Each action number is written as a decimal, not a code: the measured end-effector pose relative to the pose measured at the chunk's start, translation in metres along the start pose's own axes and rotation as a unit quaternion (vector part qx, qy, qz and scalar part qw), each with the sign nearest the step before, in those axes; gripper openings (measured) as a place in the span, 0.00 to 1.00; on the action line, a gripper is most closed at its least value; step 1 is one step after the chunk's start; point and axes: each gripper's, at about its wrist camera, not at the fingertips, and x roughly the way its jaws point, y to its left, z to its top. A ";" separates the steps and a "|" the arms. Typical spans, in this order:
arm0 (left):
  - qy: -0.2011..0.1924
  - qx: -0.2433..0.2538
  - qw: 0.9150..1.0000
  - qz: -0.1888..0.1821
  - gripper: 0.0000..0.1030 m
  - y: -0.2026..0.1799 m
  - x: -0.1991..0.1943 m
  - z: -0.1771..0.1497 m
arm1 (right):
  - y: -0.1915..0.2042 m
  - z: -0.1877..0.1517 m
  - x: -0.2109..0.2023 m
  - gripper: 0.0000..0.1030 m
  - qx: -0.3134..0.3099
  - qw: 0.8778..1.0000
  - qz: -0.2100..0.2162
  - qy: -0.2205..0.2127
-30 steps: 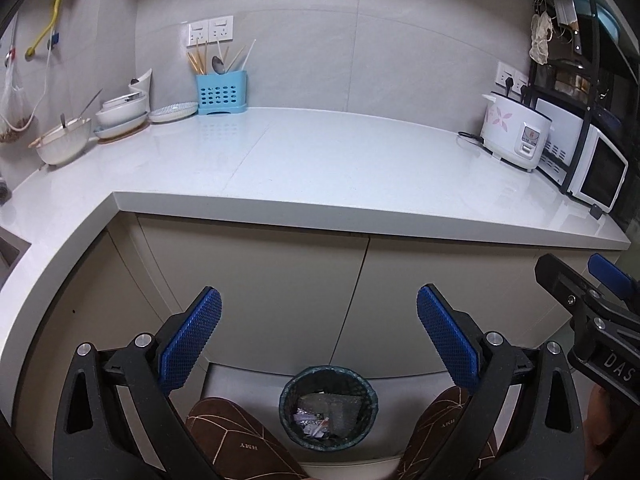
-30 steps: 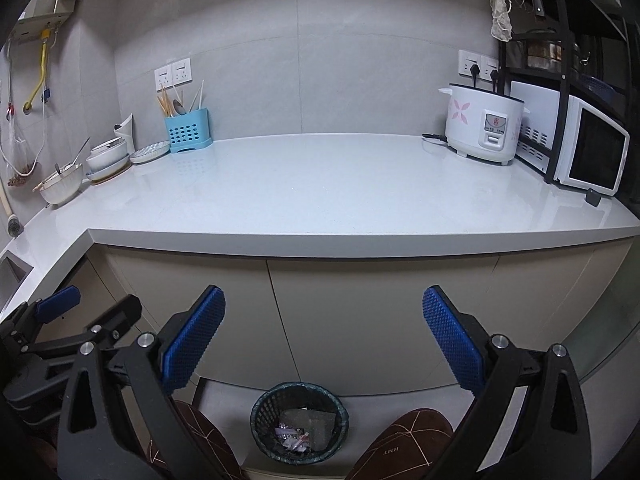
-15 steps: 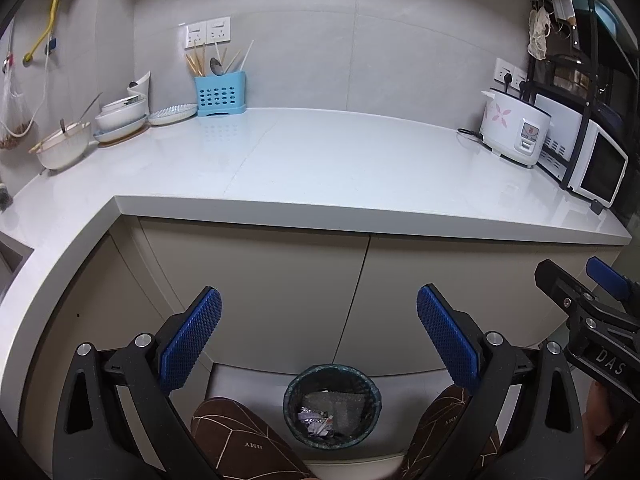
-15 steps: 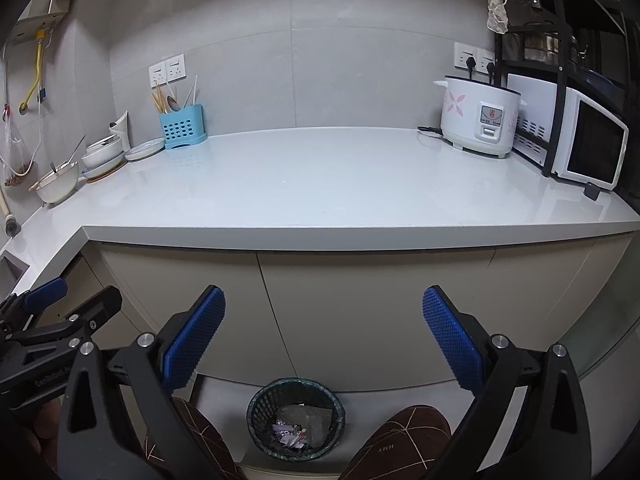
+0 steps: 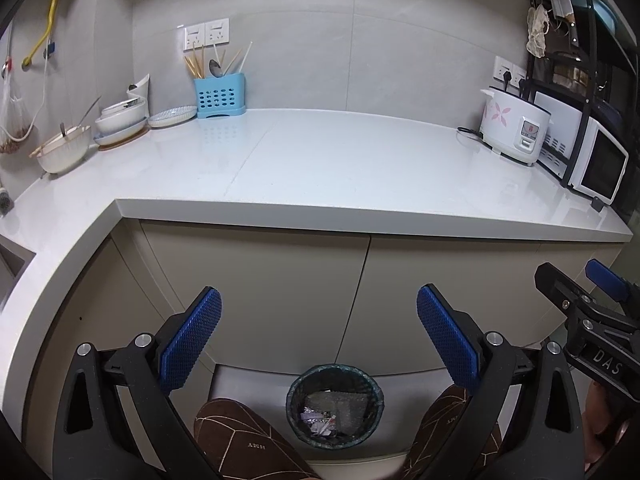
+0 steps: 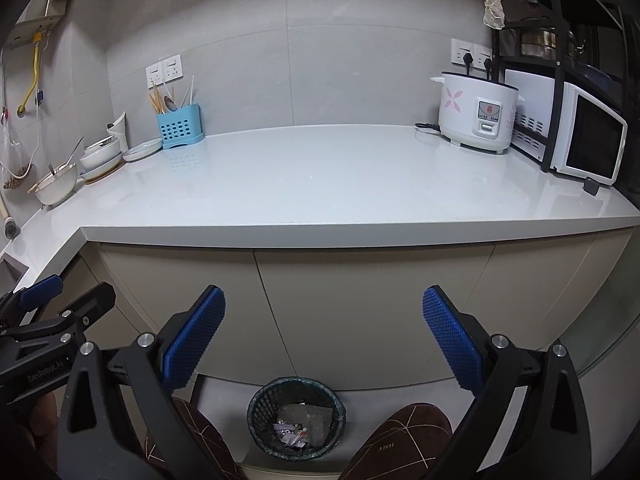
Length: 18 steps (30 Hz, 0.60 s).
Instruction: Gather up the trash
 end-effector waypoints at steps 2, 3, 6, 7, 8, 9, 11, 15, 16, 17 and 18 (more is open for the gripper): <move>0.000 0.001 1.000 0.000 0.94 0.001 0.000 0.000 | 0.000 -0.001 0.000 0.92 0.001 1.000 0.000 0.001; 0.000 0.002 1.000 -0.001 0.94 0.001 0.000 0.000 | -0.001 -0.001 0.001 0.92 0.002 1.000 -0.001 0.001; 0.001 0.003 1.000 -0.001 0.94 0.002 0.000 0.000 | -0.001 -0.002 0.001 0.92 0.002 1.000 -0.001 0.001; 0.001 0.003 1.000 -0.001 0.94 0.002 0.001 0.000 | -0.001 -0.002 0.001 0.92 0.002 1.000 -0.002 0.001; 0.001 0.003 1.000 -0.001 0.94 0.002 0.001 0.000 | -0.001 -0.002 0.001 0.92 0.002 1.000 -0.001 0.001; 0.001 0.003 1.000 -0.001 0.94 0.002 0.001 0.000 | -0.001 -0.002 0.001 0.92 0.002 1.000 -0.002 0.001; 0.001 0.003 1.000 -0.001 0.94 0.001 0.001 0.000 | 0.000 -0.002 0.001 0.92 0.001 1.000 -0.002 0.001; 0.002 0.005 1.000 -0.002 0.94 0.000 0.002 -0.001 | -0.001 -0.003 0.001 0.92 0.002 1.000 -0.002 0.001; 0.002 0.006 1.000 -0.002 0.94 0.000 0.001 -0.002 | -0.001 -0.003 0.001 0.92 0.002 1.000 -0.003 0.001; 0.002 0.006 1.000 -0.002 0.94 0.000 0.001 -0.002 | 0.000 -0.003 0.001 0.92 0.001 1.000 -0.002 0.001; 0.001 0.007 1.000 -0.002 0.94 0.000 0.002 -0.002 | 0.000 -0.003 0.001 0.92 0.001 1.000 -0.002 0.001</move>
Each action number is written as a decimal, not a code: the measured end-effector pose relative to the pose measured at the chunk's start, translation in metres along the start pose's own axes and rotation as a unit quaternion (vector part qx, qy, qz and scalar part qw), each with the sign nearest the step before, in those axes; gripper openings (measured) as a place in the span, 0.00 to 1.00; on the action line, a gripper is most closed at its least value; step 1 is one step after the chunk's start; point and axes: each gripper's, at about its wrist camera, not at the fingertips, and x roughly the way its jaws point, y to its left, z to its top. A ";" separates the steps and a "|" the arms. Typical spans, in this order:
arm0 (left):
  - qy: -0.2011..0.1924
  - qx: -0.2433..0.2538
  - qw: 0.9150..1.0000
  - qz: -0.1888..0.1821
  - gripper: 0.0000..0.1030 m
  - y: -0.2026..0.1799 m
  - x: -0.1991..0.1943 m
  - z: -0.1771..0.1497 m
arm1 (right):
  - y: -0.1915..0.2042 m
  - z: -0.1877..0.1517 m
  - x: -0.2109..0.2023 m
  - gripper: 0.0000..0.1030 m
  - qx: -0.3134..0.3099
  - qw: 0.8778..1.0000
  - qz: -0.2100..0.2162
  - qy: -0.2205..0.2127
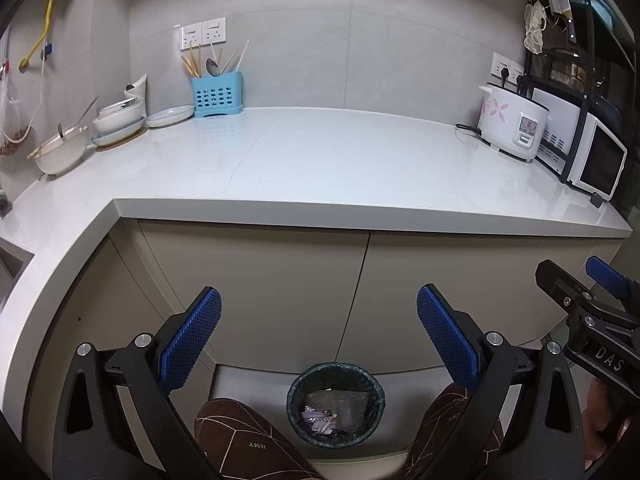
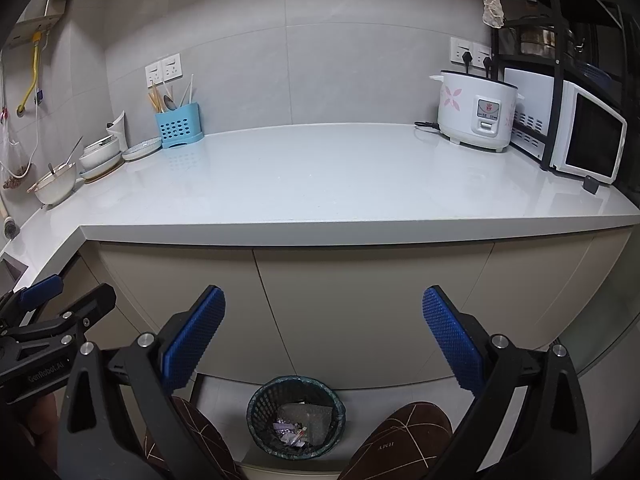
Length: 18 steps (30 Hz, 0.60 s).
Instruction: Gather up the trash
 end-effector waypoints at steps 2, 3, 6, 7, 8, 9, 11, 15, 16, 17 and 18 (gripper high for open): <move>-0.001 0.001 1.000 -0.001 0.94 0.000 0.000 -0.001 | 0.001 0.000 0.000 0.92 -0.001 1.000 -0.001 -0.001; -0.001 0.001 1.000 -0.001 0.94 -0.001 0.000 -0.001 | 0.001 0.000 0.000 0.92 -0.001 1.000 -0.001 -0.001; -0.001 0.000 1.000 -0.004 0.94 -0.001 0.000 -0.002 | 0.002 0.000 0.000 0.92 -0.001 1.000 0.001 -0.001; -0.002 0.001 1.000 -0.005 0.94 -0.001 0.000 -0.002 | 0.002 0.000 0.000 0.92 0.000 1.000 0.001 0.000; -0.002 0.001 1.000 -0.005 0.94 -0.001 0.000 -0.002 | 0.002 0.000 0.000 0.92 -0.001 1.000 0.002 0.000; -0.002 0.002 1.000 -0.005 0.94 -0.002 0.000 -0.003 | 0.003 -0.001 -0.001 0.92 0.000 1.000 0.002 0.000; -0.004 0.005 1.000 -0.006 0.94 -0.002 0.000 -0.003 | 0.003 -0.001 0.000 0.92 0.000 1.000 0.002 0.000; -0.007 0.005 1.000 -0.013 0.94 -0.003 -0.001 -0.003 | 0.003 -0.001 0.000 0.92 0.000 1.000 0.002 -0.001; -0.008 0.004 1.000 -0.013 0.94 -0.003 -0.001 -0.003 | 0.003 -0.001 0.000 0.92 0.000 1.000 0.002 -0.001; -0.007 0.004 1.000 -0.013 0.94 -0.003 0.000 -0.003 | 0.003 -0.001 0.000 0.92 0.000 1.000 0.002 0.000; -0.007 0.005 1.000 -0.011 0.94 -0.003 0.000 -0.003 | 0.003 -0.001 0.000 0.92 0.000 1.000 0.002 0.000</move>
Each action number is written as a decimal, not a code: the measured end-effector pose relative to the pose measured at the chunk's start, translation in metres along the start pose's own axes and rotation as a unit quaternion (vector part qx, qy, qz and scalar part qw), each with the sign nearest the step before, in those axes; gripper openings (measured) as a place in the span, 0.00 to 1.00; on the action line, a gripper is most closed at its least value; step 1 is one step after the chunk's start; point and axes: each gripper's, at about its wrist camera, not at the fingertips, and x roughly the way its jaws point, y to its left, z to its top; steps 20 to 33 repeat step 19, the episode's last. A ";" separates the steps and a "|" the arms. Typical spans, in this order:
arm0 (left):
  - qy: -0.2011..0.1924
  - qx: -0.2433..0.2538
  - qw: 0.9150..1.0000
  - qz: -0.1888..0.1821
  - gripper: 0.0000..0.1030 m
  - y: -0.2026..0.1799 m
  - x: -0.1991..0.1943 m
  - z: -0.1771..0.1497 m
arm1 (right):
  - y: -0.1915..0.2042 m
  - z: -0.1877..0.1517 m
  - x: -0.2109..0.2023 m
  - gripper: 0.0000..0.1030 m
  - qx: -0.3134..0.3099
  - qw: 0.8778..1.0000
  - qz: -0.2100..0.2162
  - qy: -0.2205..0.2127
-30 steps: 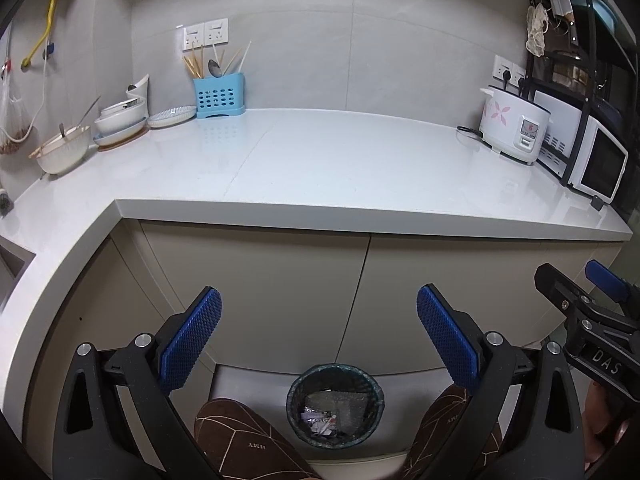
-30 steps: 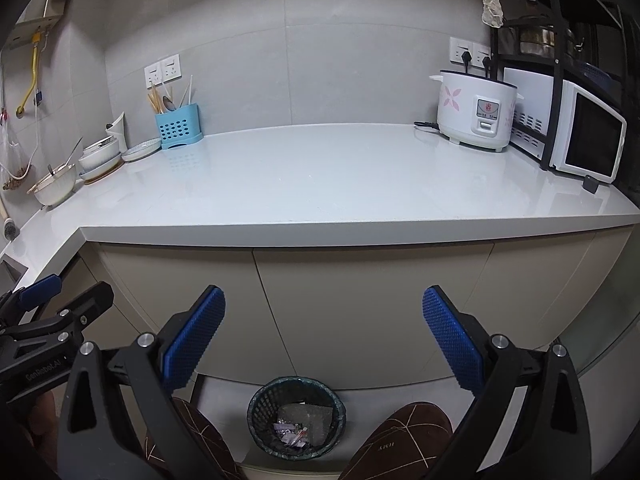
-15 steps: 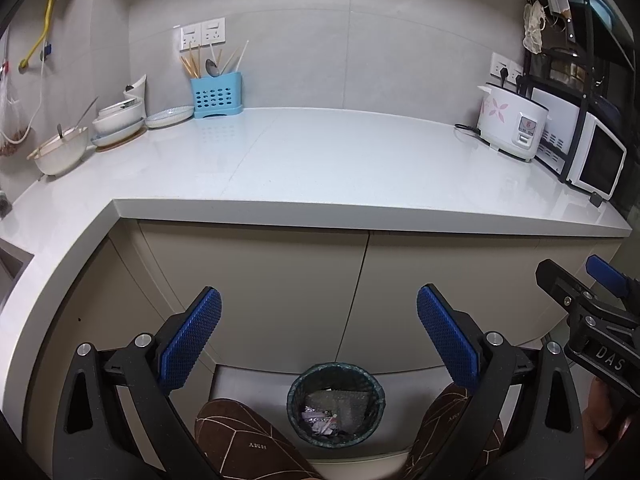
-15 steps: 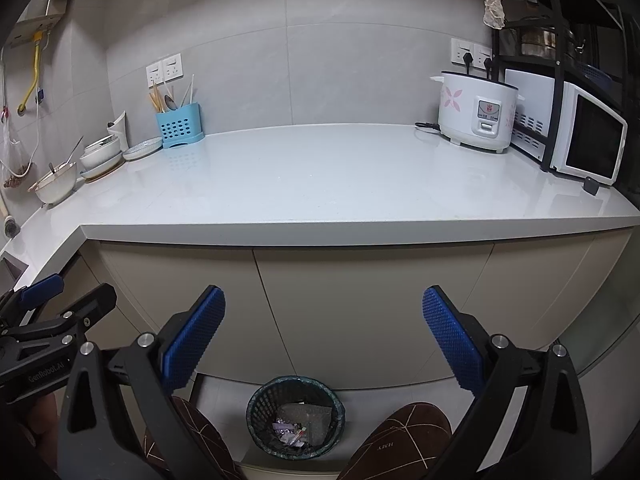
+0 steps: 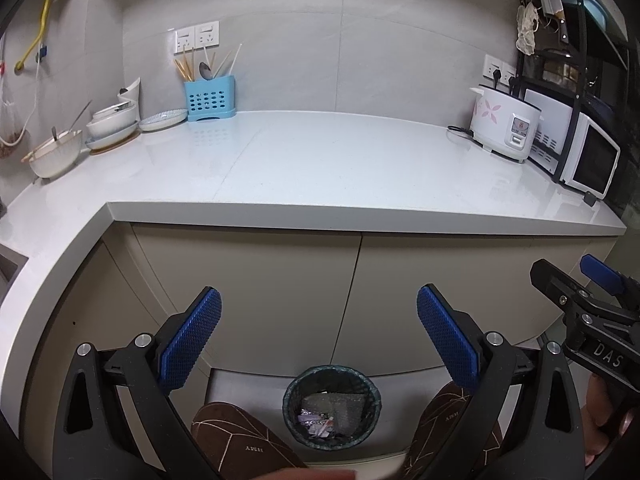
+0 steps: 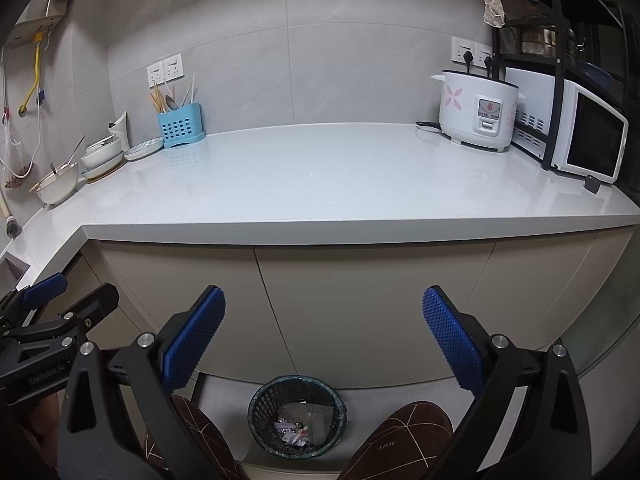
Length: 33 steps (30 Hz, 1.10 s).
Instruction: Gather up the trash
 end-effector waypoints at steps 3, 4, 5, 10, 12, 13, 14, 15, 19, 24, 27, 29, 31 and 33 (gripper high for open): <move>0.000 -0.002 1.000 0.001 0.94 0.001 0.000 -0.001 | 0.000 0.000 0.000 0.92 0.000 1.000 0.000 0.000; 0.000 -0.002 1.000 0.001 0.94 0.001 0.000 -0.001 | 0.000 0.000 0.000 0.92 0.000 1.000 0.000 0.000; -0.001 -0.001 1.000 0.001 0.94 0.001 0.000 -0.001 | 0.000 -0.001 0.000 0.92 0.000 1.000 0.000 0.000; -0.002 -0.001 1.000 -0.003 0.94 0.003 -0.001 -0.002 | 0.002 -0.001 -0.001 0.92 0.000 1.000 0.000 0.000; 0.001 -0.001 1.000 -0.006 0.94 0.003 0.000 -0.002 | 0.002 -0.001 -0.001 0.92 0.000 1.000 -0.001 0.000; 0.003 -0.001 1.000 -0.008 0.94 0.003 0.001 -0.001 | 0.002 -0.001 -0.001 0.92 -0.001 1.000 -0.002 -0.001; 0.002 -0.003 1.000 -0.009 0.94 0.004 0.001 -0.001 | 0.002 -0.001 -0.001 0.92 0.000 1.000 -0.002 -0.001; 0.001 -0.005 1.000 -0.008 0.94 0.005 0.001 -0.001 | 0.002 -0.001 -0.001 0.92 -0.001 1.000 -0.001 -0.001; 0.003 -0.002 1.000 -0.008 0.94 0.004 0.002 -0.001 | 0.002 -0.001 -0.001 0.92 -0.001 1.000 -0.001 -0.001; 0.003 -0.002 1.000 -0.008 0.94 0.004 0.002 -0.001 | 0.002 -0.001 -0.001 0.92 -0.001 1.000 -0.001 -0.001; 0.003 -0.002 1.000 -0.008 0.94 0.004 0.002 -0.001 | 0.002 -0.001 -0.001 0.92 -0.001 1.000 -0.001 -0.001; 0.003 -0.002 1.000 -0.008 0.94 0.004 0.002 -0.001 | 0.002 -0.001 -0.001 0.92 -0.001 1.000 -0.001 -0.001; 0.003 -0.002 1.000 -0.008 0.94 0.004 0.002 -0.001 | 0.002 -0.001 -0.001 0.92 -0.001 1.000 -0.001 -0.001; 0.003 -0.002 1.000 -0.008 0.94 0.004 0.002 -0.001 | 0.002 -0.001 -0.001 0.92 -0.001 1.000 -0.001 -0.001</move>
